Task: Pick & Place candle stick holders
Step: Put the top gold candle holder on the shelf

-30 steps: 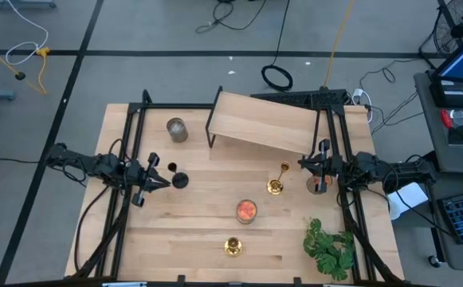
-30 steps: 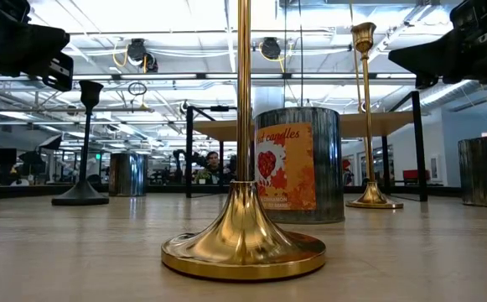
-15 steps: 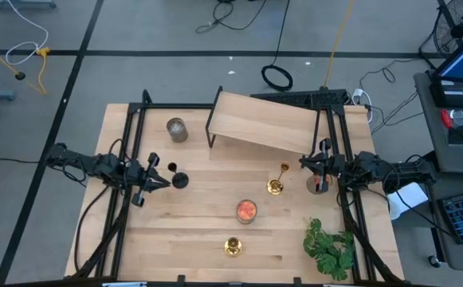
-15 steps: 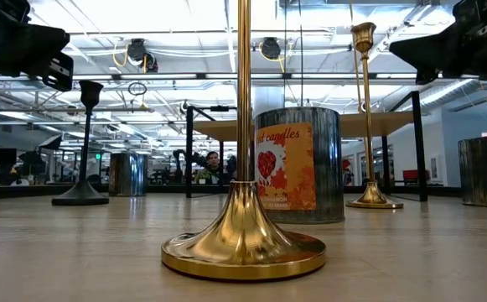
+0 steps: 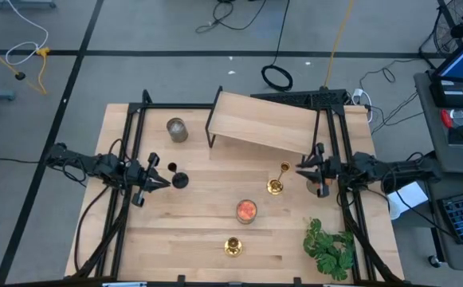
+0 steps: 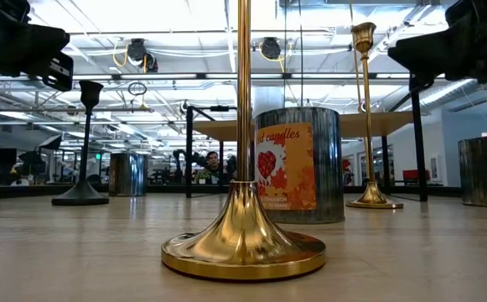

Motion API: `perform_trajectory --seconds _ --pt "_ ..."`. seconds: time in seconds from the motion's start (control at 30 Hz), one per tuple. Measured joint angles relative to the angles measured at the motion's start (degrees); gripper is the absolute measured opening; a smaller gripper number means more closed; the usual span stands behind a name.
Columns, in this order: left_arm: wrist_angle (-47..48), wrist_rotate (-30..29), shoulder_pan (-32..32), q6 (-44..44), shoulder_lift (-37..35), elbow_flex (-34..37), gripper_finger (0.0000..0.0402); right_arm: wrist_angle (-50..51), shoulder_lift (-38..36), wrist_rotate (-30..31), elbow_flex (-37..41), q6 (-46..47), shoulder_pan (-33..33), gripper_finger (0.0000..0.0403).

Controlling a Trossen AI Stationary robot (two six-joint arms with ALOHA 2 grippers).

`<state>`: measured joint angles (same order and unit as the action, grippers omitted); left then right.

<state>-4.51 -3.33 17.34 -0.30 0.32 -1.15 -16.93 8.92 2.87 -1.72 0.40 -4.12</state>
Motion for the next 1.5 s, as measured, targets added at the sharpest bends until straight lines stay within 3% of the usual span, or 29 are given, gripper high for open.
perform_trajectory --seconds 0.37,0.73,1.2,1.33,1.5 --pt "0.0 -0.08 0.0 0.0 0.0 -0.01 0.0033 -10.43 13.42 -3.26 -0.05 6.42 -1.48 0.0182" --pt "-0.21 -0.22 0.0 0.14 0.03 0.0 0.0033 -0.02 18.49 -1.17 -9.33 4.71 -1.99 0.0187" --pt "-8.86 -0.04 -0.02 4.15 0.04 -0.02 0.0033 -7.04 29.49 0.44 -11.62 6.67 -1.94 0.0187" --pt "-9.29 -5.14 0.0 6.76 0.04 -0.02 0.0033 -7.34 33.54 0.48 -14.21 4.47 -1.56 0.0187" --pt "-8.83 -14.73 -0.04 2.89 0.04 -0.02 0.0033 -8.75 37.54 3.51 -14.84 3.42 -1.16 0.0173"
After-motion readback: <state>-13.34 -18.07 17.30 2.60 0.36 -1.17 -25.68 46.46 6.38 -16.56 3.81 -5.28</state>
